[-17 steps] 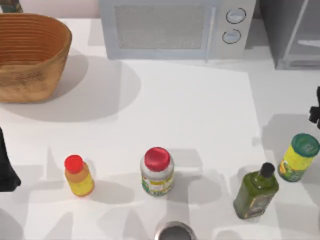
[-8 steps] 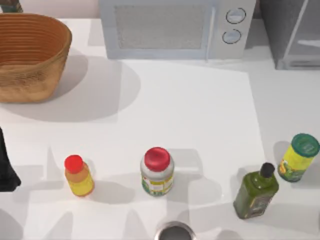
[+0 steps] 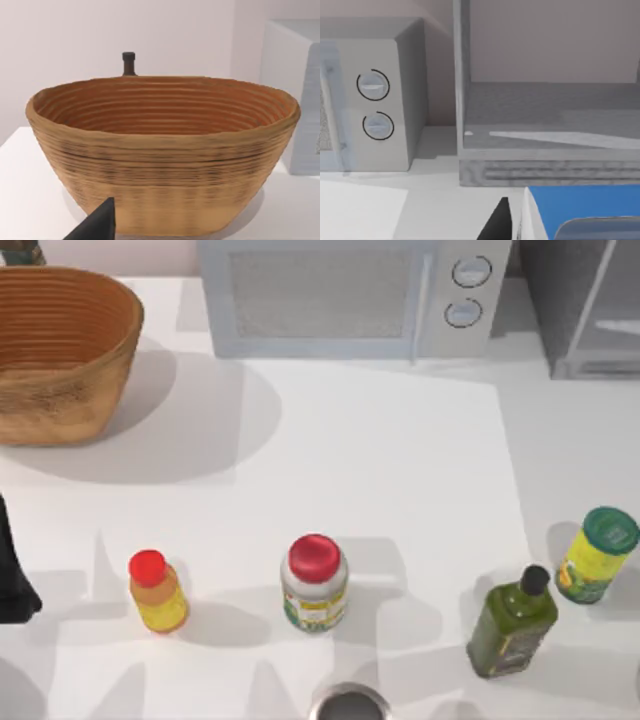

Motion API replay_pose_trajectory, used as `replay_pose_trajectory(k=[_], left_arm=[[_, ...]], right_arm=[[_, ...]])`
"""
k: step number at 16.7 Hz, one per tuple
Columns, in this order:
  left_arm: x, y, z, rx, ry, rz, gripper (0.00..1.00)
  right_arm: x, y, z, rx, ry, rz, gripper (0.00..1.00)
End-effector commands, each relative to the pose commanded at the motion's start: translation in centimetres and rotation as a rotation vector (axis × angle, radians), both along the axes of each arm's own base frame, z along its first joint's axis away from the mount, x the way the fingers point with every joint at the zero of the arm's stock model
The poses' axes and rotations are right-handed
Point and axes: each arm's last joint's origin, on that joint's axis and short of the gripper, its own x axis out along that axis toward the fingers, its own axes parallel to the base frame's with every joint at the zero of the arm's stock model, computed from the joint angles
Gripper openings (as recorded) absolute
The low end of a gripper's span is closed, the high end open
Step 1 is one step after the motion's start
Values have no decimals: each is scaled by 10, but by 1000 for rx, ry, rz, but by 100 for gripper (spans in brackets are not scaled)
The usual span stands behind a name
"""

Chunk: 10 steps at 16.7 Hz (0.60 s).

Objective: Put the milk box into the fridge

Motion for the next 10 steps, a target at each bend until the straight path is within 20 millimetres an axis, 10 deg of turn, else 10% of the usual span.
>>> replay_pose_trajectory(k=[10], left_arm=[[0, 0, 0, 0, 0, 0, 100]], right_arm=[[36, -6, 52, -5, 8, 17, 0]])
